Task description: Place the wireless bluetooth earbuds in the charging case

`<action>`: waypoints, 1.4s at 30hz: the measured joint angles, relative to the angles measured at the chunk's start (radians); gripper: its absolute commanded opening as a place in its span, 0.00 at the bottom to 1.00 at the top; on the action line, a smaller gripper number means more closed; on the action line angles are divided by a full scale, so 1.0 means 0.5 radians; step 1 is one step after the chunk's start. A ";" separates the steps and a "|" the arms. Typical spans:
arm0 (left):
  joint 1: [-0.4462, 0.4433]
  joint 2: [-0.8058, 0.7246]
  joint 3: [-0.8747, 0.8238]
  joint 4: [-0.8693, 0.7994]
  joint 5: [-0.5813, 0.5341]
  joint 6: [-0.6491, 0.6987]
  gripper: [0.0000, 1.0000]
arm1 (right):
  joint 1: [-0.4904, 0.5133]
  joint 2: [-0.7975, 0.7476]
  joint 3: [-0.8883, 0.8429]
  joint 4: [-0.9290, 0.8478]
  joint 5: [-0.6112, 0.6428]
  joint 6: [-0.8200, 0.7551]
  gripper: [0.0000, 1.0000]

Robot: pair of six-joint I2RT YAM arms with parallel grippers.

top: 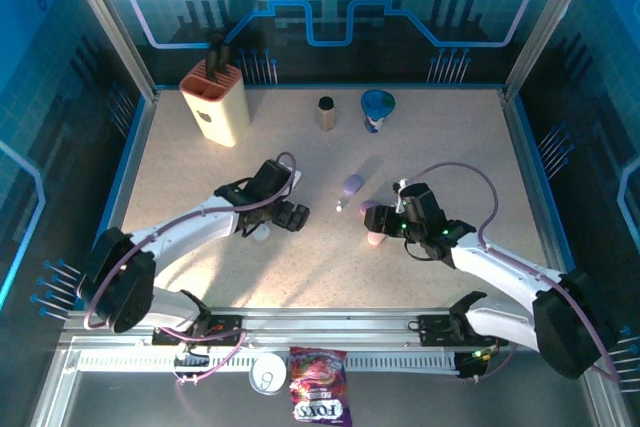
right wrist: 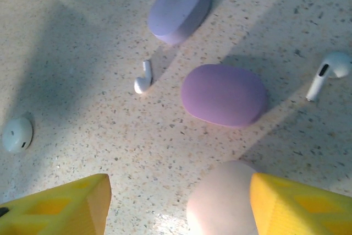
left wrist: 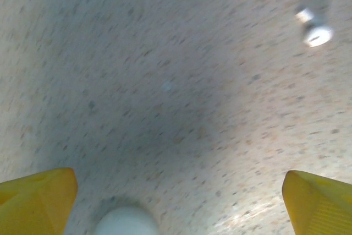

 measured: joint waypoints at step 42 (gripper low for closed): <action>0.153 0.359 0.098 -0.385 0.033 -0.146 0.52 | 0.015 -0.009 0.034 0.005 0.013 0.004 0.67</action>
